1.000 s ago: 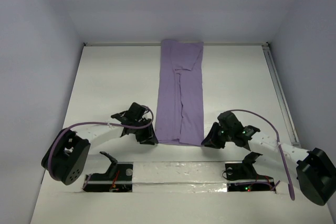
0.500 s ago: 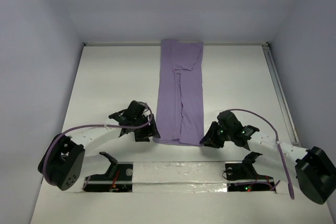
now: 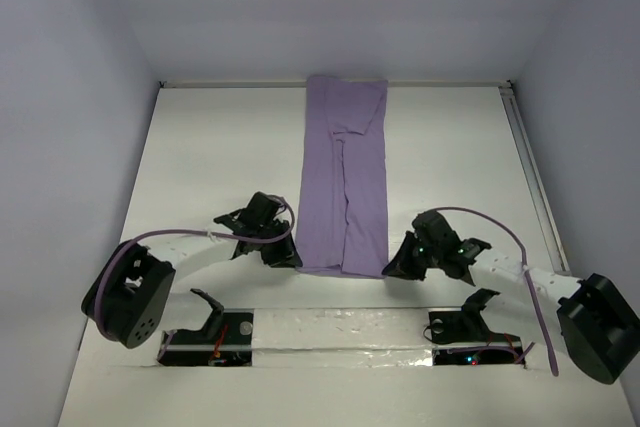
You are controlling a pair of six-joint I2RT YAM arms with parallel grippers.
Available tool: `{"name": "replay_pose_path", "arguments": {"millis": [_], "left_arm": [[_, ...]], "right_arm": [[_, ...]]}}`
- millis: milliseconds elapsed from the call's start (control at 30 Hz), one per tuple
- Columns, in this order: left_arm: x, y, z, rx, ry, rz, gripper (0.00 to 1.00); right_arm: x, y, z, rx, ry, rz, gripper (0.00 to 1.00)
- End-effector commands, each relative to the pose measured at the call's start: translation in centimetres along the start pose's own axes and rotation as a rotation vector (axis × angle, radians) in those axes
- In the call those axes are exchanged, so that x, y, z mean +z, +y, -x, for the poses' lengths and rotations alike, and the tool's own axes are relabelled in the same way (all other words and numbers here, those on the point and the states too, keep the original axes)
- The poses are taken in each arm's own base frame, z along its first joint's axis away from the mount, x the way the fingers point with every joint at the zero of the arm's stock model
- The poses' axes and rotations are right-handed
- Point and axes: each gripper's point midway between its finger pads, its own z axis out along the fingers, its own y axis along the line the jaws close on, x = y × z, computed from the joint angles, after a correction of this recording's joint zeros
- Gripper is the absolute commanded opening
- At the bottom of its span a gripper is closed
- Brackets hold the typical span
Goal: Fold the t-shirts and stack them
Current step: Fold the tshirt
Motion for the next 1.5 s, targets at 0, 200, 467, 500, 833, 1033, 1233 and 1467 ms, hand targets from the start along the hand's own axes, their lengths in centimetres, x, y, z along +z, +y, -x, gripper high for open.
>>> {"name": "replay_pose_path", "arguments": {"millis": [0,200,467,500,833,1033,1233,1467], "left_arm": [[0.5,1.1,-1.0,0.015,0.028,0.026,0.04],[-1.1,1.2,-4.1,0.013,0.108,0.015,0.00],[-7.8,-4.6,-2.0,-0.004,-0.014,-0.083,0.00],[-8.2,-5.0,-0.9,-0.009,-0.040,-0.069,0.00],[-11.8,-9.0,18.2,0.073,-0.400,-0.048,0.00],[-10.2,-10.5,26.5,0.102,-0.487,-0.019,0.00],[-6.5,-10.5,30.8,0.112,-0.468,0.034,0.00],[-1.7,-9.0,32.8,0.126,-0.387,0.088,0.00]], "right_arm": [[0.4,0.4,0.5,-0.023,-0.025,0.016,0.00],[-1.5,0.5,-1.0,-0.054,0.019,0.025,0.00],[-9.5,3.1,-1.1,-0.110,-0.017,0.041,0.00],[-9.9,3.2,0.1,-0.129,-0.068,-0.002,0.00],[-7.8,11.7,16.1,-0.303,-0.342,-0.005,0.00],[-3.9,12.8,24.3,-0.316,-0.358,-0.028,0.00],[-1.8,13.3,29.3,-0.348,-0.349,-0.038,0.00],[1.6,12.6,32.8,-0.389,-0.299,-0.088,0.00]]}}
